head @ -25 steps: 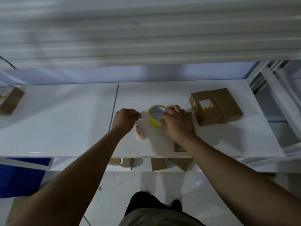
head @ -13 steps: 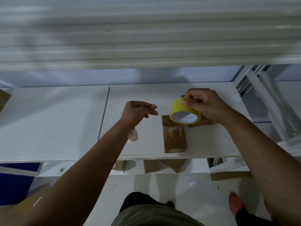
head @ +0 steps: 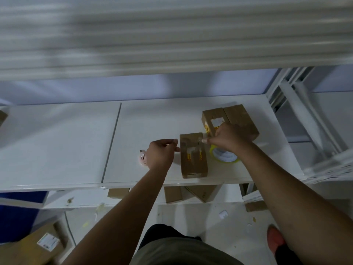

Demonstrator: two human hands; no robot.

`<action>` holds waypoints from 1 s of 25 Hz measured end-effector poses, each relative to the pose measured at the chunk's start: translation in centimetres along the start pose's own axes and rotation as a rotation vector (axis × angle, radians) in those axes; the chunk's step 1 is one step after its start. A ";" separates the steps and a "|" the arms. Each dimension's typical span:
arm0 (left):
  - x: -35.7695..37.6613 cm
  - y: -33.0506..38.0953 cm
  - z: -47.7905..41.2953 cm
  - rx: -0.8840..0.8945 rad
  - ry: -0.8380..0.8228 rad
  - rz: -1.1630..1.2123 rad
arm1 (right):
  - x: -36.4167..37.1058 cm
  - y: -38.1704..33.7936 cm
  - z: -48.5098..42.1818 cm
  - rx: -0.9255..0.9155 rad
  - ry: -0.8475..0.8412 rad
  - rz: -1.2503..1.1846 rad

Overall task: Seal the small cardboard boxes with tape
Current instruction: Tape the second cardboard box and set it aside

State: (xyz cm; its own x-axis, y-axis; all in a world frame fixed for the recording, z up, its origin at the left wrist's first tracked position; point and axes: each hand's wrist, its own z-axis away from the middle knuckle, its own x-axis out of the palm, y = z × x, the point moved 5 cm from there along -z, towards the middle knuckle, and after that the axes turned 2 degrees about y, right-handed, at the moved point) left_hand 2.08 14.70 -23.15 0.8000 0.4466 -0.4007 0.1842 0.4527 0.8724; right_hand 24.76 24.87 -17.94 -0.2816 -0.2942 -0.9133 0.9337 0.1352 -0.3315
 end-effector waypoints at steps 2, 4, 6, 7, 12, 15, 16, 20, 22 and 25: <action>0.0 0.3 -0.2 0.029 0.041 -0.102 | 0.2 -0.2 -0.4 0.013 0.029 0.016; 0.2 0.5 -0.3 0.047 0.061 -0.171 | 0.4 -0.5 -0.7 0.026 0.052 0.009; 0.5 0.3 -0.5 0.053 0.063 -0.211 | 0.5 -0.7 -0.6 0.043 0.077 0.019; 0.6 0.2 -0.5 0.058 0.066 -0.229 | 0.5 -0.8 -0.5 0.051 0.086 0.033; 2.0 -0.6 -0.3 0.015 -0.028 -0.378 | 1.0 -0.7 0.0 0.051 0.116 0.126; 2.7 -1.1 0.2 0.006 -0.033 -0.370 | 1.1 -0.6 0.5 0.028 0.153 0.139; 2.6 -1.2 0.4 0.000 0.003 -0.301 | 1.2 -0.5 0.6 0.023 0.171 0.139; 4.4 -1.4 1.1 -0.154 -0.138 -0.099 | 1.5 -0.2 1.1 0.004 0.214 0.092; 5.0 -0.9 1.2 -0.216 -0.227 0.040 | 1.7 -0.1 1.1 -0.017 0.209 0.076; 3.4 -0.2 1.0 -0.236 -0.292 0.263 | 1.8 0.7 0.7 -0.059 0.107 -0.117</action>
State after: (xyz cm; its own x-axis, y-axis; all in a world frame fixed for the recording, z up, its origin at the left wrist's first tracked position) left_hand 5.29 15.36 -24.44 0.9359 0.3489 -0.0491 -0.1547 0.5321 0.8324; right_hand 25.08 23.83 -19.64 -0.4123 -0.2091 -0.8867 0.8797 0.1619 -0.4472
